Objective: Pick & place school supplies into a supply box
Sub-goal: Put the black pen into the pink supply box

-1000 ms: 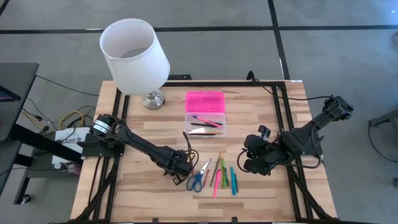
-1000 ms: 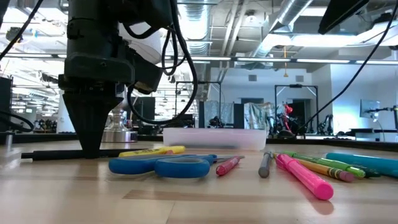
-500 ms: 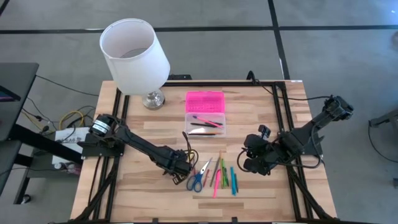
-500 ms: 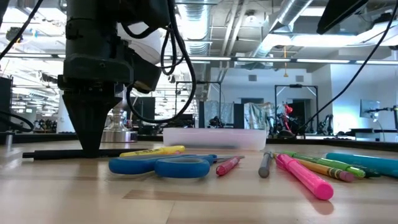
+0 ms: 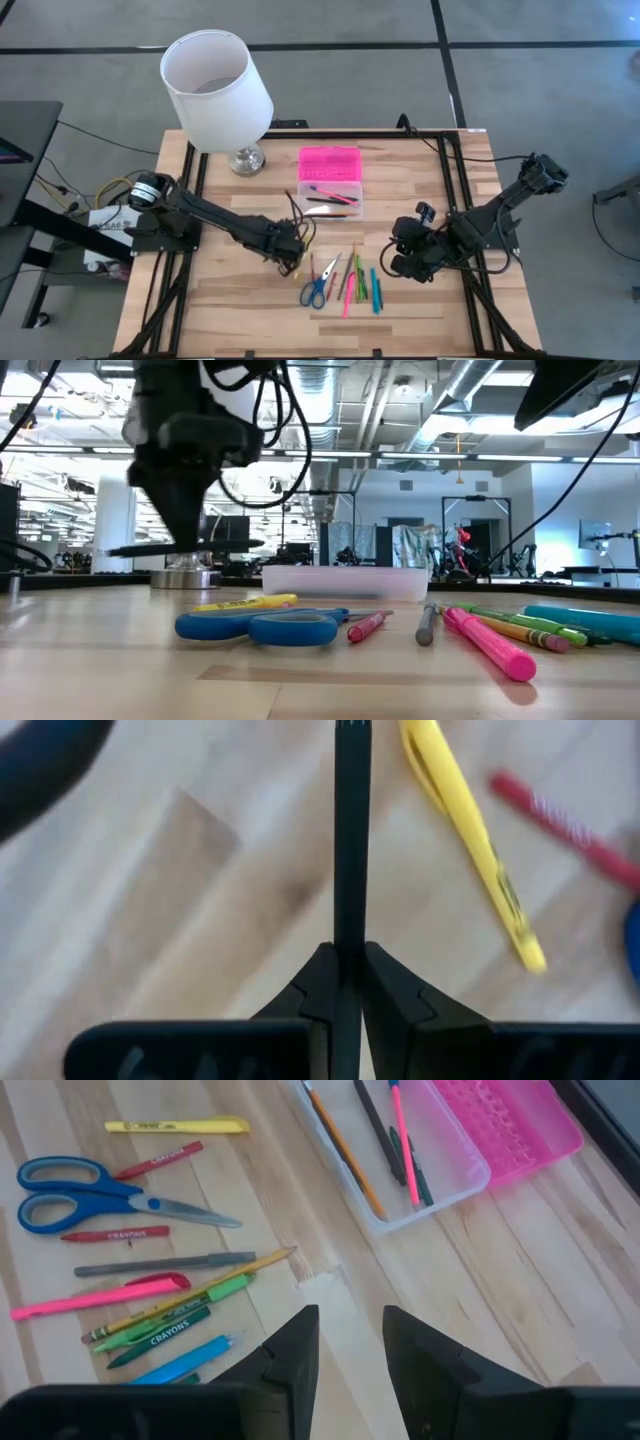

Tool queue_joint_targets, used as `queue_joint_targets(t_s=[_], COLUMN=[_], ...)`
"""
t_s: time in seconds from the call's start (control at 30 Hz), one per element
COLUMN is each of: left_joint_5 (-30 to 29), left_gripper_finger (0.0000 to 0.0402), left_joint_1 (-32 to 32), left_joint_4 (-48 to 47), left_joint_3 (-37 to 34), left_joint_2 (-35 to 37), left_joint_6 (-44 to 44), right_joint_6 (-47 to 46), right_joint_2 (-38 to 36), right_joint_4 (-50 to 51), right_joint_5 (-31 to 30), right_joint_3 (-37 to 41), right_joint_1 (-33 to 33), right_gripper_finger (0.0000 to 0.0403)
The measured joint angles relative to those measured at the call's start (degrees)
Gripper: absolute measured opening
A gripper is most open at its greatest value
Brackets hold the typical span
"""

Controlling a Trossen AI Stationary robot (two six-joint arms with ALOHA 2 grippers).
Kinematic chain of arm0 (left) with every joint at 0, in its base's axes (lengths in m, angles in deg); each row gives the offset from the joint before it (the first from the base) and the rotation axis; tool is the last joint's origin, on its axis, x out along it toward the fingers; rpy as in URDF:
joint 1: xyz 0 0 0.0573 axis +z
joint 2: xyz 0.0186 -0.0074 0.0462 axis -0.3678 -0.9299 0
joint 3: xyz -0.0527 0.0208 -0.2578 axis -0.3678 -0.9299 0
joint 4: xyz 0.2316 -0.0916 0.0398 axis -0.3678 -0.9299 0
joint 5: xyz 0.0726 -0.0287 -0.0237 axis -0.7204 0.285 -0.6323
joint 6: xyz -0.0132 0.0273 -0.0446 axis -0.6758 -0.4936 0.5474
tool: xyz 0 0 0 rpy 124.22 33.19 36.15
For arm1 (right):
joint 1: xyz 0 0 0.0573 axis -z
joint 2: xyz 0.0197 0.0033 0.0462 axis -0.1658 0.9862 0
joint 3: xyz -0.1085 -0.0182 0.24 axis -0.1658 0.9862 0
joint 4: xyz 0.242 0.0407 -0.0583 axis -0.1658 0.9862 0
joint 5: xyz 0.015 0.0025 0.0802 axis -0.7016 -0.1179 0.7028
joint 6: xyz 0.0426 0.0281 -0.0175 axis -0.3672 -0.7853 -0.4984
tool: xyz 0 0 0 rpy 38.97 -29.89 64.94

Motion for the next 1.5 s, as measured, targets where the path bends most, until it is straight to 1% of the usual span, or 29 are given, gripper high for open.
queue_joint_targets(t_s=[0.07,0.3,0.37,0.53,0.67,0.77,0.9,0.97,1.07,1.13,1.2,1.23,1.5], left_joint_5=[-0.8,-0.8,-1.1,-3.8,-3.9,-3.3,0.1,1.1,1.3,2.9,4.3,4.6,3.8], left_gripper_finger=[0.0016,0.0016,0.0016,0.0016,0.0016,0.0016,0.0016,0.0016,0.0016,0.0016,0.0016,0.0017,0.0035], left_joint_1=[2.4,11.2,13.1,16.9,19.8,21.2,22.9,23.4,24.1,24.8,25.3,25.5,25.6], left_joint_4=[1.1,9.5,10.5,14.3,18.2,22.6,26.1,25.5,27.4,25.8,27.3,26.6,26.2], left_joint_3=[0.0,0.5,1.8,5.0,6.4,6.4,6.5,6.4,6.5,6.4,6.5,6.5,6.4], left_joint_2=[0.4,0.4,0.4,0.4,0.1,-0.5,-1.6,-1.9,-3.0,-3.5,-4.5,-5.0,-8.2], left_joint_6=[-3.2,-16.2,-20.5,-31.5,-41.3,-47.7,-55.2,-58.5,-62.6,-64.8,-66.6,-67.4,-72.1], right_joint_6=[0.0,-1.5,-2.1,-2.7,-4.5,-5.8,-8.3,-9.8,-12.1,-13.4,-13.9,-14.1,-14.1], right_joint_2=[0.0,0.0,0.0,0.0,0.0,0.0,0.0,0.0,0.2,0.2,0.2,0.2,0.2], right_joint_4=[0.0,0.0,0.0,-0.1,-0.1,-0.1,-0.3,-0.3,-0.4,-0.5,-1.2,-1.8,-5.0], right_joint_5=[-0.2,-0.6,-0.6,-0.2,-0.2,-0.2,-0.2,-0.2,-0.3,-0.5,-0.8,-1.2,-1.7], right_joint_3=[0.0,0.0,0.0,0.0,0.0,0.0,0.0,0.0,0.0,0.0,0.0,0.0,0.0], right_joint_1=[0.0,0.0,0.0,0.0,0.1,0.1,0.1,0.3,0.8,1.4,2.1,2.6,5.8], right_gripper_finger=[0.0107,0.0107,0.0107,0.0107,0.0107,0.0107,0.0107,0.0107,0.0107,0.0107,0.0107,0.0107,0.0107])
